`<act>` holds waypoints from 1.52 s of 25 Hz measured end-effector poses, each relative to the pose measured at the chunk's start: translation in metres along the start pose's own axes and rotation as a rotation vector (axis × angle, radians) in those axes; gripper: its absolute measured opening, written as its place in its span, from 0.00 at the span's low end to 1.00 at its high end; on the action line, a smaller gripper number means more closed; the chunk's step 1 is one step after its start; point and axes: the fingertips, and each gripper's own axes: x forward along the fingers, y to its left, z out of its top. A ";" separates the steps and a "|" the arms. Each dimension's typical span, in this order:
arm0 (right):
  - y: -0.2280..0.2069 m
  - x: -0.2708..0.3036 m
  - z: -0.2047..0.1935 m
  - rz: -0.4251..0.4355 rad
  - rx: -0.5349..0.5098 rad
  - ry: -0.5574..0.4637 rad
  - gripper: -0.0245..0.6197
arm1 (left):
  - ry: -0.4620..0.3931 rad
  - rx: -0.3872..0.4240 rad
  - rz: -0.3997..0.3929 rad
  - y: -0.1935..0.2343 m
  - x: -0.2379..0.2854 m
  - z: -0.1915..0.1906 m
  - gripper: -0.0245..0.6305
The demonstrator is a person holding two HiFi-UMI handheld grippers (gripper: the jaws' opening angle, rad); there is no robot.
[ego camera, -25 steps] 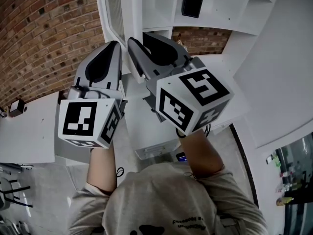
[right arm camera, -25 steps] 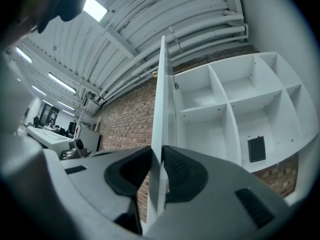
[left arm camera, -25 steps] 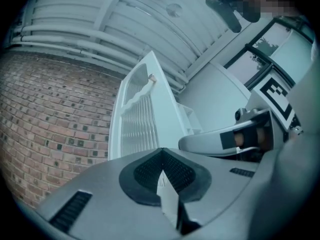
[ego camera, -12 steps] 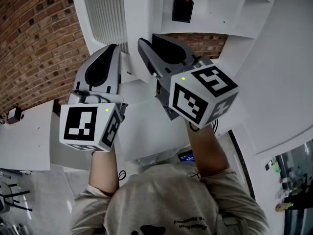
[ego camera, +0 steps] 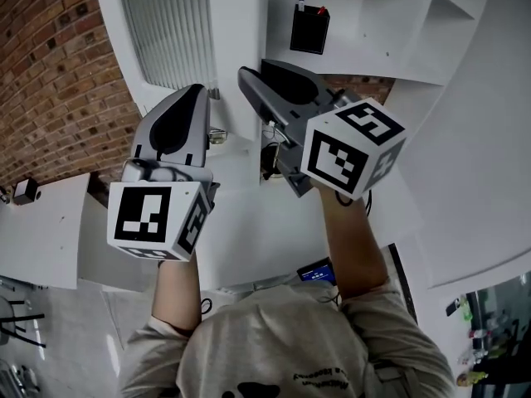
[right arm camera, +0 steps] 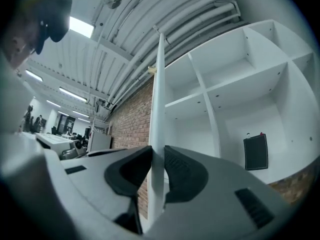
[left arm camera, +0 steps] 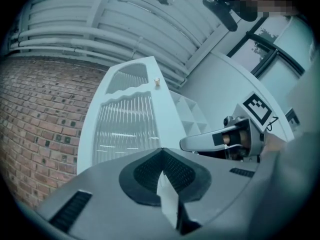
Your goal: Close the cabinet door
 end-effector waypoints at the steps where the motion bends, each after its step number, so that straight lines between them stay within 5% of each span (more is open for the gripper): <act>1: -0.006 0.001 -0.001 0.015 0.001 0.000 0.17 | 0.003 0.001 0.008 -0.002 0.005 -0.003 0.05; 12: -0.042 0.012 -0.007 0.180 0.007 0.025 0.17 | 0.040 0.022 0.054 -0.022 0.041 -0.026 0.05; 38: -0.102 0.049 -0.015 0.272 -0.008 0.081 0.19 | 0.058 0.022 -0.059 -0.012 0.113 -0.044 0.05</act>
